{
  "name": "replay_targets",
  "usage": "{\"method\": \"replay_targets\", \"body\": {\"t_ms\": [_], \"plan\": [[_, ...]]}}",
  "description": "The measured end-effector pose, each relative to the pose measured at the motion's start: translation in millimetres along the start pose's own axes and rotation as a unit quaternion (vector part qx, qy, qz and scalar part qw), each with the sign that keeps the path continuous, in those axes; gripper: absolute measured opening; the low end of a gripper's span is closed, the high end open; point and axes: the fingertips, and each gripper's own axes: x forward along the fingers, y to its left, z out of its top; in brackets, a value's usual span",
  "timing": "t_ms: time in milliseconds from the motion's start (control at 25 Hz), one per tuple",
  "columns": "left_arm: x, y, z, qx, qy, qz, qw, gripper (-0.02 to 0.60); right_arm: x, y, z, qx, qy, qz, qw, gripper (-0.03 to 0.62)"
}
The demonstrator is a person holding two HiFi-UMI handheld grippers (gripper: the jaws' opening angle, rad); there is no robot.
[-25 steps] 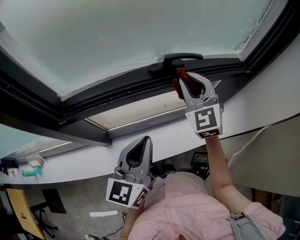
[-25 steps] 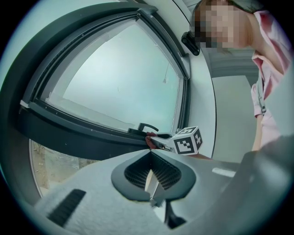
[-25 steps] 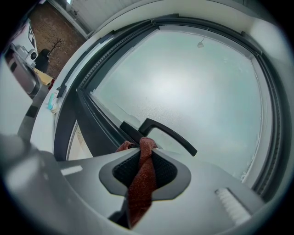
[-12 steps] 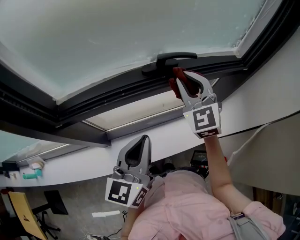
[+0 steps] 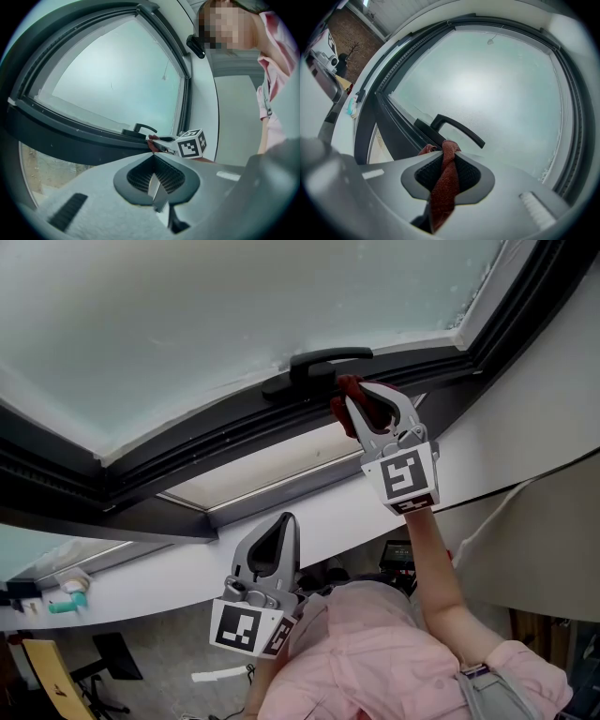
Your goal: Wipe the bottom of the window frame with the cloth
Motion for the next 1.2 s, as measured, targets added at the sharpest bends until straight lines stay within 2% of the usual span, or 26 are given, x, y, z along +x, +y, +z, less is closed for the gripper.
{"method": "replay_targets", "body": {"t_ms": [1200], "plan": [[15.6,-8.9,-0.1,0.002,-0.003,-0.003,1.0000,-0.006,-7.2,-28.1,-17.6,0.015,-0.002,-0.013,1.000,0.064]]}}
